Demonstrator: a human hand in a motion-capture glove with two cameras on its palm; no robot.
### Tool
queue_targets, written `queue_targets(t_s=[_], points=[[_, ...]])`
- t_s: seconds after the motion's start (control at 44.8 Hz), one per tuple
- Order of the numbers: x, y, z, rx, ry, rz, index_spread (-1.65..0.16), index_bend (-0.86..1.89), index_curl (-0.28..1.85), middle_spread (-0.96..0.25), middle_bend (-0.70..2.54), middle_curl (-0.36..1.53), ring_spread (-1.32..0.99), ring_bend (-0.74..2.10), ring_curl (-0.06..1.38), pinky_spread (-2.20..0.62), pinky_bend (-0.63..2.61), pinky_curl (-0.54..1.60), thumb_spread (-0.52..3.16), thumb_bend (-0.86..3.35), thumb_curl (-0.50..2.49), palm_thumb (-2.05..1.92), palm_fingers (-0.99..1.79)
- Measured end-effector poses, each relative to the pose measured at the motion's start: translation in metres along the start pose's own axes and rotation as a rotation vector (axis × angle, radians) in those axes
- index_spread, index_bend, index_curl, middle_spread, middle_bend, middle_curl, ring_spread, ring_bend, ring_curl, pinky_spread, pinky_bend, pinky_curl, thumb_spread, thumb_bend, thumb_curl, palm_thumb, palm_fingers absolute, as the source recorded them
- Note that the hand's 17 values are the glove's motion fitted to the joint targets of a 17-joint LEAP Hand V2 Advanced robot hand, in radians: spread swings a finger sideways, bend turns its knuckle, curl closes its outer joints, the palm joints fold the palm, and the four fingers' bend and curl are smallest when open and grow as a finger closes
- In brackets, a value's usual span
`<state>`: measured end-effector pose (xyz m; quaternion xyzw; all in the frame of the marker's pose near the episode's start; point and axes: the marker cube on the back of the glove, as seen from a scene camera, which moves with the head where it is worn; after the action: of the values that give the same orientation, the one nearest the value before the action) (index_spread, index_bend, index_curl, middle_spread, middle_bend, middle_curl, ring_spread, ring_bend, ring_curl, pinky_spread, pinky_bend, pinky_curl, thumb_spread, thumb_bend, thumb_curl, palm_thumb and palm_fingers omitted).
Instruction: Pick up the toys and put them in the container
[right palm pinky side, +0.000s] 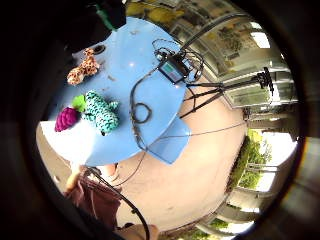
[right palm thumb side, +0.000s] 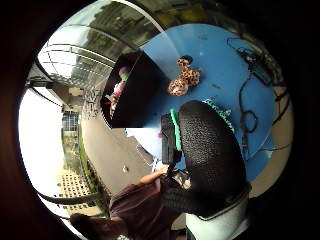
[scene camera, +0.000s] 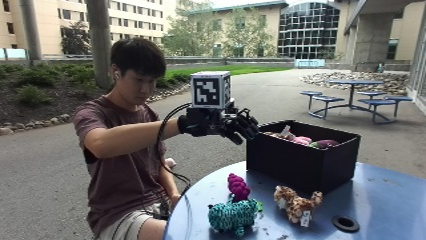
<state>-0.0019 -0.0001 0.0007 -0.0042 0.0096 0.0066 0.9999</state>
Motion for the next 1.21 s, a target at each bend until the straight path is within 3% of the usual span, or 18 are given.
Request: queue_targets(t_s=[0.134,0.268,0.491,0.736,0.803,0.848,0.893,1.027,1.049,1.071,1.094,1.16,1.205], points=[[-0.005,-0.004,0.003,-0.044,0.038,0.025,-0.13,0.07,0.03,-0.09,0.18,0.07,-0.07,0.38,0.09,-0.02,0.66,0.20,0.84,-0.02,0.03,-0.04,0.10],[-0.007,-0.011,0.021,-0.118,0.058,0.058,-0.15,0.08,0.05,-0.10,0.19,0.12,-0.08,0.43,0.13,-0.03,0.77,0.26,1.08,-0.05,0.05,-0.08,-0.02],[0.004,-0.023,0.085,-0.239,0.068,0.140,-0.14,0.05,0.07,-0.05,0.20,0.19,-0.06,0.49,0.16,-0.01,0.90,0.31,1.20,-0.06,0.08,-0.10,-0.10],[0.016,-0.018,0.215,-0.426,-0.004,0.146,-0.12,0.03,0.07,0.03,0.18,0.23,-0.01,0.60,0.20,0.00,1.04,0.35,1.19,-0.03,0.14,-0.04,-0.16],[0.015,-0.015,0.242,-0.403,0.003,0.112,-0.11,0.01,0.05,0.03,0.28,0.27,-0.06,0.81,0.26,-0.04,1.04,0.36,1.29,0.08,0.19,0.15,0.07],[0.014,-0.014,0.250,-0.342,-0.004,0.109,-0.10,0.05,0.04,-0.01,0.39,0.29,-0.14,0.92,0.27,-0.18,1.09,0.34,1.38,0.18,0.22,0.30,0.43],[0.013,-0.013,0.252,-0.301,0.000,0.118,-0.10,0.11,0.05,-0.03,0.43,0.31,-0.17,0.97,0.28,-0.25,1.13,0.34,1.41,0.23,0.25,0.39,0.61],[0.013,-0.012,0.253,-0.177,0.044,0.106,-0.11,0.10,0.04,-0.10,0.61,0.39,-0.26,1.07,0.34,-0.38,1.14,0.35,1.48,0.35,0.31,0.59,0.89],[0.013,-0.012,0.253,-0.154,0.043,0.101,-0.12,0.14,0.04,-0.11,0.72,0.43,-0.27,1.11,0.36,-0.40,1.09,0.34,1.48,0.37,0.32,0.62,1.06],[0.013,-0.013,0.252,-0.135,0.042,0.099,-0.12,0.11,0.03,-0.12,0.70,0.42,-0.28,1.09,0.35,-0.41,1.10,0.34,1.49,0.38,0.32,0.64,0.99],[0.014,-0.013,0.252,-0.120,0.041,0.098,-0.13,0.18,0.05,-0.12,0.83,0.47,-0.28,1.14,0.38,-0.42,1.03,0.33,1.49,0.40,0.33,0.66,1.20],[0.014,-0.016,0.250,-0.093,0.040,0.097,-0.14,0.29,0.08,-0.13,1.01,0.53,-0.28,1.24,0.43,-0.43,0.91,0.33,1.49,0.43,0.35,0.72,1.42],[0.013,-0.018,0.249,-0.095,0.024,0.096,-0.15,0.34,0.10,-0.14,1.07,0.56,-0.28,1.27,0.44,-0.44,0.89,0.33,1.49,0.44,0.36,0.75,1.42]])
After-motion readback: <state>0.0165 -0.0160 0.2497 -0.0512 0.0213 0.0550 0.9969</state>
